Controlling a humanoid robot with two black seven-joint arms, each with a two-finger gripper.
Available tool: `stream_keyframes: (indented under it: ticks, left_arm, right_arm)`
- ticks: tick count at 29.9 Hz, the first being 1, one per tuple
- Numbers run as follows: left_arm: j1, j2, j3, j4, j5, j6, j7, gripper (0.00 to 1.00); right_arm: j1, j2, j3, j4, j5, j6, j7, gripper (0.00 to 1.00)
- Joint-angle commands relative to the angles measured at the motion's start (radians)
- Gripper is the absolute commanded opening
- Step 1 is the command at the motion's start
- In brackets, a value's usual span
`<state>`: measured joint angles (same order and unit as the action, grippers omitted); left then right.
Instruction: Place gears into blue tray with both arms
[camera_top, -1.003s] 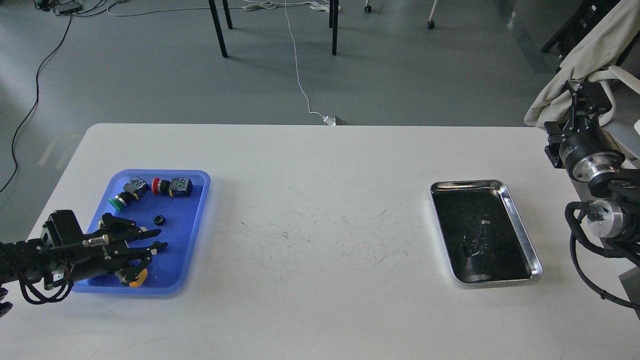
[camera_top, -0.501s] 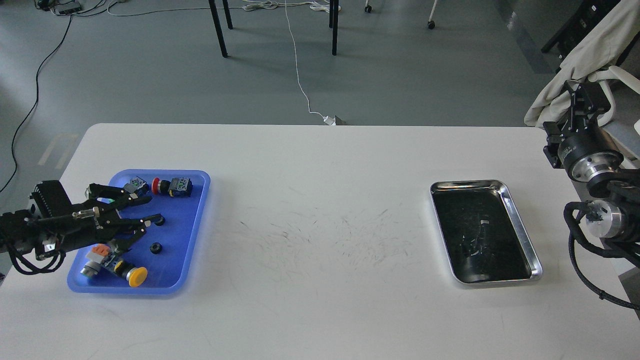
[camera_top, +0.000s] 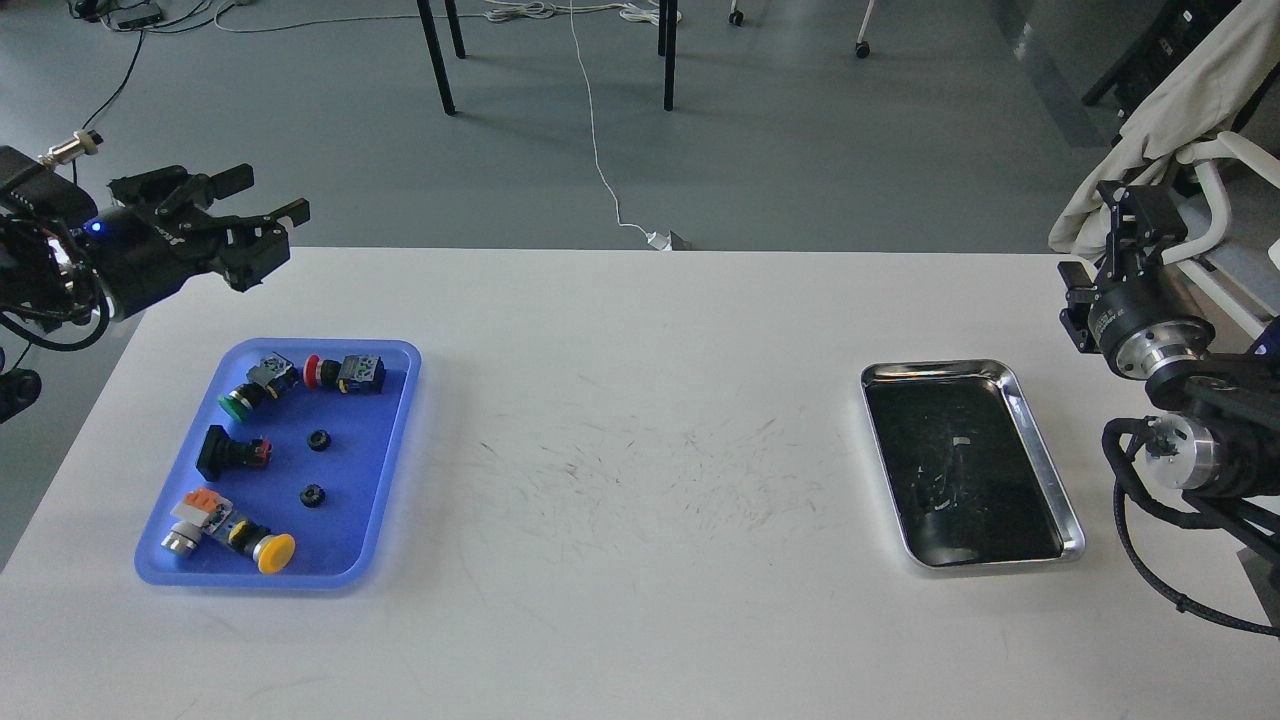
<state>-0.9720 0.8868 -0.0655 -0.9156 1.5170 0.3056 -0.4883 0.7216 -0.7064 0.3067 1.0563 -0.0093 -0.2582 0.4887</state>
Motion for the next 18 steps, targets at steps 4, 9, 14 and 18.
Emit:
stream_keyframes:
  ticks: [4,9,14,18]
  left_arm:
    - [-0.017,-0.046,-0.010,0.001,-0.246,0.001,0.000,0.86]
    - [-0.017,-0.089,-0.083,0.017,-0.463,0.018,0.000,0.93]
    - [-0.004,-0.120,-0.125,0.034,-0.679,-0.005,0.000,0.98]
    - [0.004,-0.140,-0.126,0.031,-0.800,0.001,0.000,0.99]
  right_arm:
    - [-0.022,-0.060,0.009,0.017,0.005,-0.001,0.000,0.99]
    - [-0.030,-0.122,0.014,0.042,0.008,-0.001,0.000,0.99]
    - [-0.036,-0.186,0.020,0.063,0.006,0.010,0.000,0.99]
    - [-0.034,-0.220,0.022,0.088,0.005,0.013,0.000,0.99]
